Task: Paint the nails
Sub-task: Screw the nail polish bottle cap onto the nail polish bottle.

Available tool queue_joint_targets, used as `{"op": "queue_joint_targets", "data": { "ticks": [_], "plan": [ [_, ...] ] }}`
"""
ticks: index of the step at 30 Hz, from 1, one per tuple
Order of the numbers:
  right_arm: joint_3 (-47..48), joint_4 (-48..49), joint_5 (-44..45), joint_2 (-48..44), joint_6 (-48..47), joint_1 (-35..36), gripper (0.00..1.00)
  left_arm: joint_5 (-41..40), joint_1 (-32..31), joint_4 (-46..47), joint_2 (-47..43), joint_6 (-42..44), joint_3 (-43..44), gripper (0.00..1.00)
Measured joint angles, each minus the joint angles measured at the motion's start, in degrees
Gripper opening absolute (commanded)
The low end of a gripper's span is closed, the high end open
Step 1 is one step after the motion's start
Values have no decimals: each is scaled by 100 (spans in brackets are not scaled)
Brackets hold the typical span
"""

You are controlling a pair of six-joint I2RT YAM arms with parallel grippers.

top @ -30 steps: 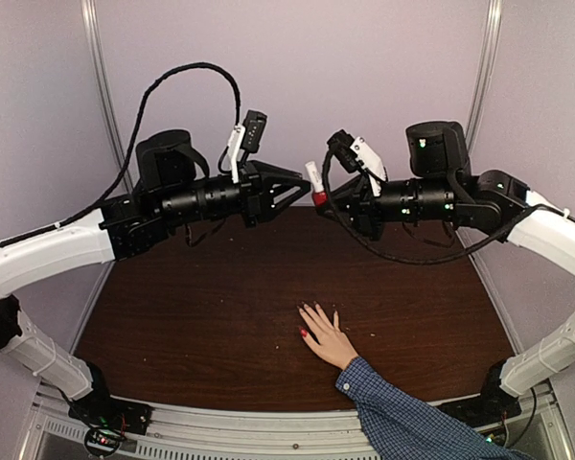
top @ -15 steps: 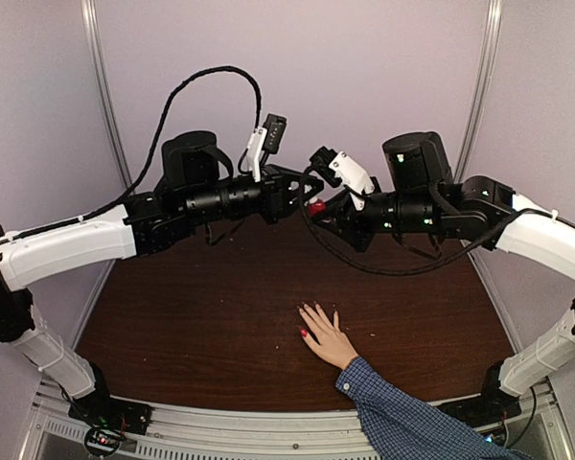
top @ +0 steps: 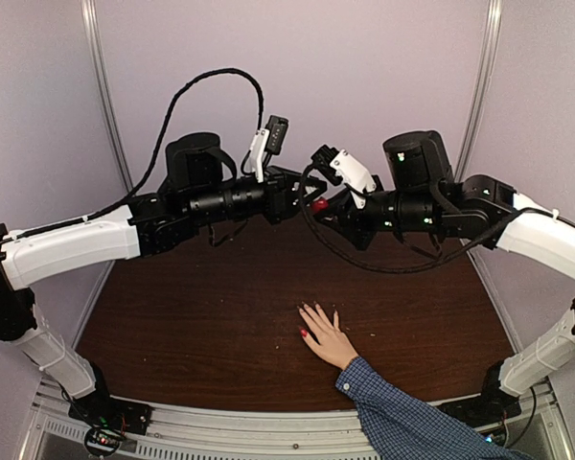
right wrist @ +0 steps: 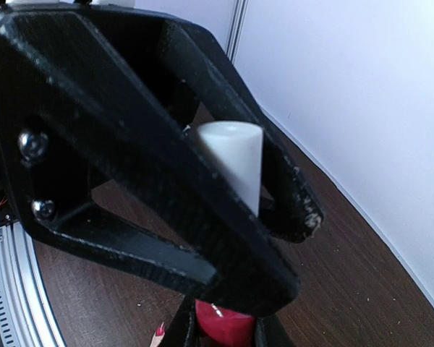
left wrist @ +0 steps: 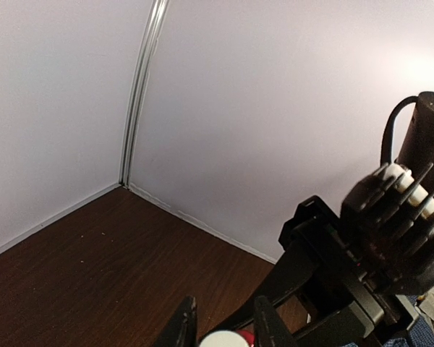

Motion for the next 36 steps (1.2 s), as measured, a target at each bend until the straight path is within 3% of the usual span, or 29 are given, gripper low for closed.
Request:
{"op": "queue_joint_targets", "data": {
  "ticks": [6,12,21,36],
  "plan": [
    [50,9,59,0,2,0,0,-4,0,-4,0,-7,0,18],
    [50,7,83,0,-22,0,0,0,-4,-2,0,-31,0,0],
    [50,7,-199,-24,-87,-50,0,205,0,0,-24,24,-9,0],
    [28,-15,-2459,-282,140,-588,0,1493,79,358,-111,177,-28,0]
  ]
}}
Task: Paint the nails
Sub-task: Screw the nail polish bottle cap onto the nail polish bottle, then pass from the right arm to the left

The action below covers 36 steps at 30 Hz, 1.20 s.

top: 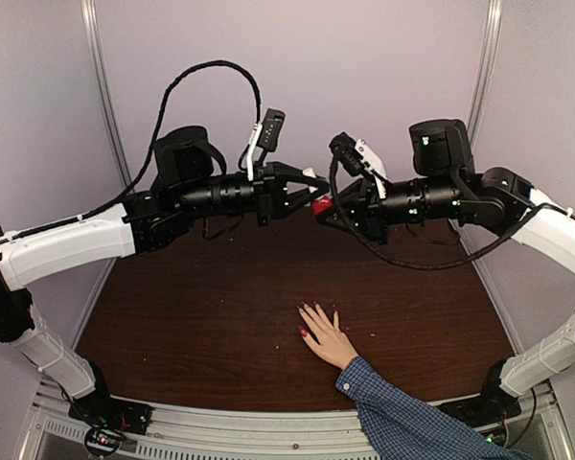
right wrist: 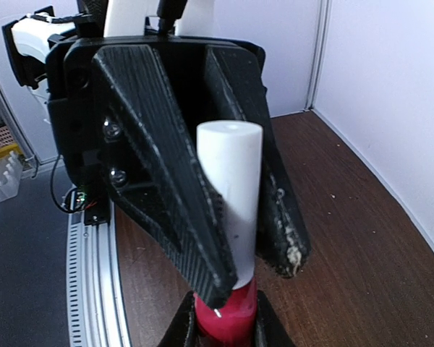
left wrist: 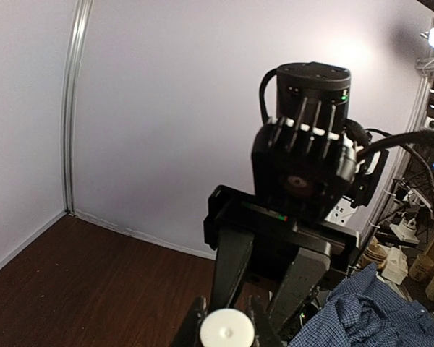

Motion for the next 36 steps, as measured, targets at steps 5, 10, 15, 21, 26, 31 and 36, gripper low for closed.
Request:
{"op": "queue_joint_targets", "data": {
  "ticks": [5,10,15,21,26,31,36],
  "plan": [
    [-15,31,-732,-52,76,-87,0,579,26,181,0,-2,2,0],
    [-22,59,-1394,-74,131,-142,0,1139,33,321,0,-2,26,0],
    [-24,103,-1849,-76,175,-153,0,1528,31,407,-4,24,50,11],
    [-225,282,-1661,-109,26,-138,0,1209,44,-824,-382,667,94,46],
    [-531,544,-1231,-286,-15,-146,0,337,155,-2083,-1038,1217,219,54],
    [-815,782,-1108,-317,-114,-153,0,-166,184,-2909,-1246,1613,684,56],
    [-1027,896,-1185,-319,-190,-153,0,-173,184,-3707,-1016,1917,1108,56]
  ]
}}
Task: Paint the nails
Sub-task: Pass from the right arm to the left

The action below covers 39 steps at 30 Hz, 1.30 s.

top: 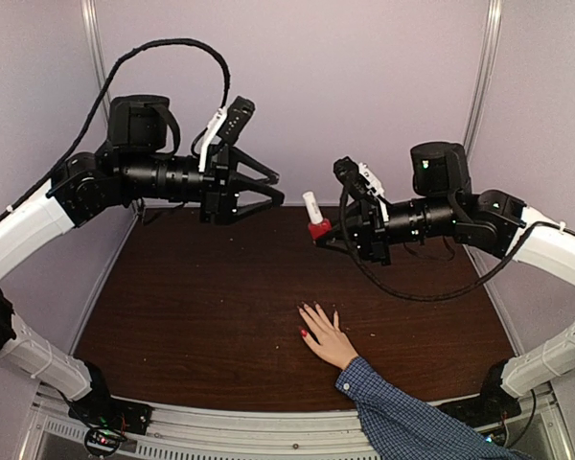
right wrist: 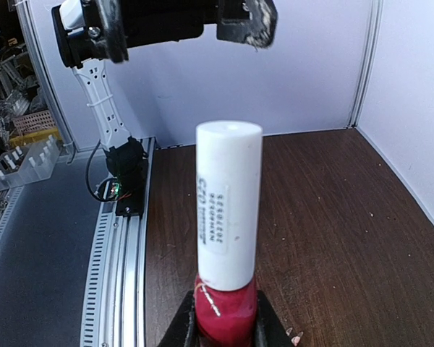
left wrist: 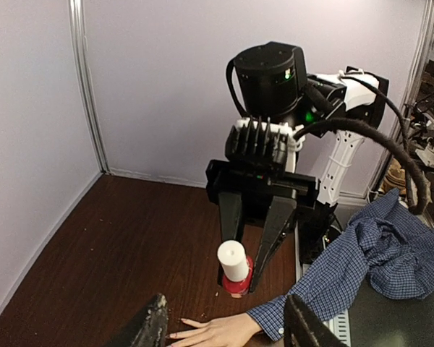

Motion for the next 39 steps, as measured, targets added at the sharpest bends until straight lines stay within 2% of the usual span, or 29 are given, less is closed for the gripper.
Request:
{"op": "queue_joint_targets", "data": {
  "ticks": [7,19,39],
  "plan": [
    [-85,227,-164,55,-57,131,0,444,-4,-715,557,153,238,50],
    [-219,376,-225,227,-55,249,0,531,-195,-1049,866,466,363,38],
    [-293,503,-227,280,-44,317,0,535,-229,-1163,885,542,442,0]
  ]
}}
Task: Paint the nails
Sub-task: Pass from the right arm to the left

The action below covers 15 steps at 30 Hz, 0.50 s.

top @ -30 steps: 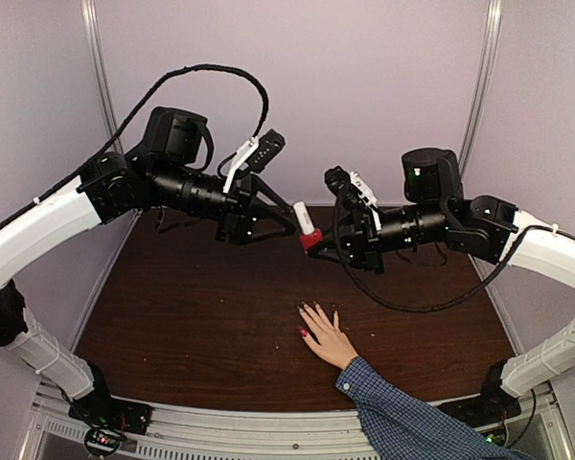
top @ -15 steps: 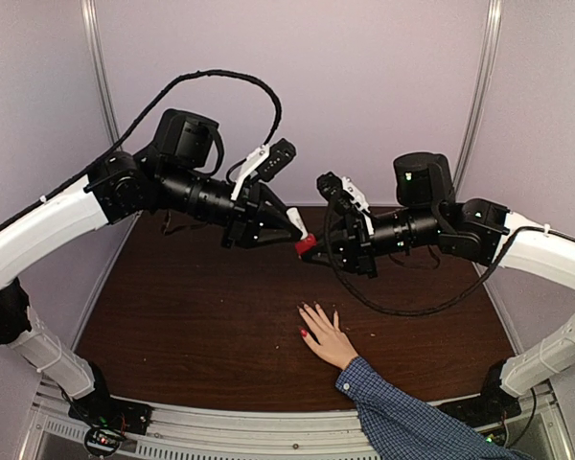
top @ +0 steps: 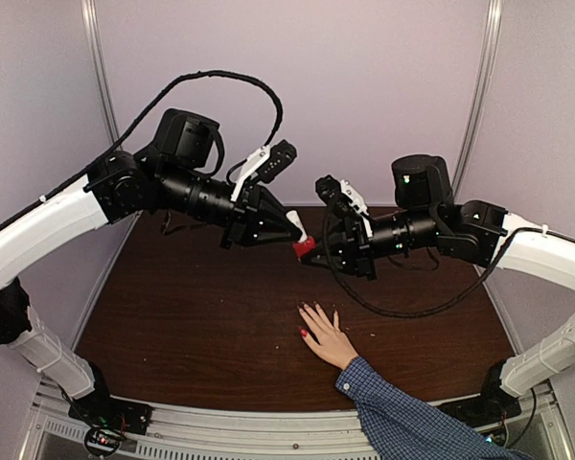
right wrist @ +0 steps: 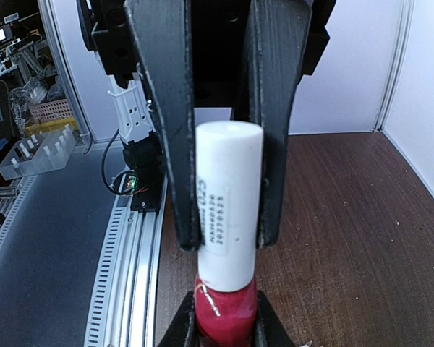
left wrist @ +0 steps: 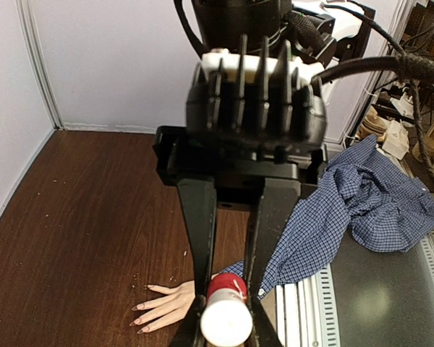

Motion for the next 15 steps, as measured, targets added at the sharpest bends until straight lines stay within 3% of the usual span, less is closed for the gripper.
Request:
{"op": "queue_joint_targets", "data": {
  "ticks": [2,6,12,13,15],
  "plan": [
    [-2,0,0,0,2,0,4,-2,0,2,0,0,0,0],
    [-46,44,28,0,7,-2,31,-61,0,28,-2,-2,-39,0],
    [-214,94,87,-2,98,-76,53,-450,11,278,-94,-42,-461,0],
    [-243,101,105,-7,114,-87,63,-485,26,299,-94,-61,-501,0],
    [-326,136,146,-42,142,-125,74,-608,74,365,-101,-90,-584,0]
  ]
}}
